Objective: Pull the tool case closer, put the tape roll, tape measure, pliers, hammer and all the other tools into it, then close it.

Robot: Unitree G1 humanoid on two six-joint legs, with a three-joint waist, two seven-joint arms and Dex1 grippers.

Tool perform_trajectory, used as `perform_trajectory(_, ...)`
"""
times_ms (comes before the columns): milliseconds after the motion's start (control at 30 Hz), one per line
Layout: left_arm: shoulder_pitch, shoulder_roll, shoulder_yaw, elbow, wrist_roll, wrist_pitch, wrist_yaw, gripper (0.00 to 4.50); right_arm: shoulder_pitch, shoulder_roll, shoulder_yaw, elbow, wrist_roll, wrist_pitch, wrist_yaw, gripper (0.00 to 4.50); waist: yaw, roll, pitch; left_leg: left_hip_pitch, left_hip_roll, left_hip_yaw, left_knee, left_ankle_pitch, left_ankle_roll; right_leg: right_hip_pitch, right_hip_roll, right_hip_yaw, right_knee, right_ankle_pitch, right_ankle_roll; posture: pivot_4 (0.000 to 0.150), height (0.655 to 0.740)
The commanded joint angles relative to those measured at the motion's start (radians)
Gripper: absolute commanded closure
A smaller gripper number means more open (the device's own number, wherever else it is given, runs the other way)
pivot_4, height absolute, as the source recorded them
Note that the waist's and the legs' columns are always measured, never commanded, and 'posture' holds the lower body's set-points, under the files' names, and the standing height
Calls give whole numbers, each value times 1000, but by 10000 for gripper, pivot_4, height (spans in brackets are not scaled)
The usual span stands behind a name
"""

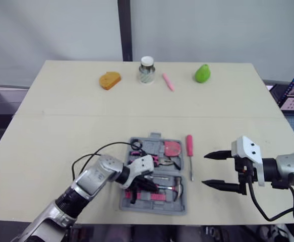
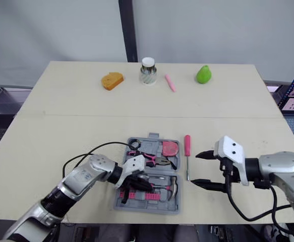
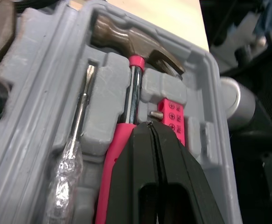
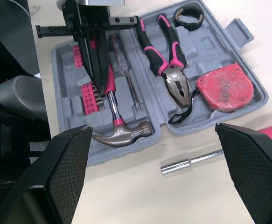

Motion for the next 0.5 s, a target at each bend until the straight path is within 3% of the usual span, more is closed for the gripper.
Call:
perform_trajectory(33, -15, 32, 158, -108, -79, 33, 16, 44538, 2, 22, -60, 24, 21, -5, -13, 0, -4, -1, 1, -1, 0, 0, 0, 0, 0, -1, 0, 0, 1, 0, 0, 1500, 7400)
perform_trajectory(300, 105, 212, 521, -228, -225, 133, 40, 44538, 32, 90, -131, 207, -1, -33, -35, 0, -16, -1, 1, 0, 0, 1, -3, 0, 0, -2, 0, 0, -1, 0, 0, 1500, 7400)
perform_trajectory(400, 227, 291, 677, -180, -207, 92, 62, 35472, 59, 113, -159, 294, -47, -72, -64, 0, -21, -1, 2, 0, 0, 1, -3, 0, 0, -2, 0, 0, 0, 0, 0, 1500, 7400)
perform_trajectory(500, 346, 334, 819, -97, -177, 8, 93, 19894, 64, 151, -195, 388, -73, -123, -105, 0, -25, 0, 2, 0, 0, 1, -4, 0, 0, -2, 0, 0, -1, 0, 0, 1500, 7400)
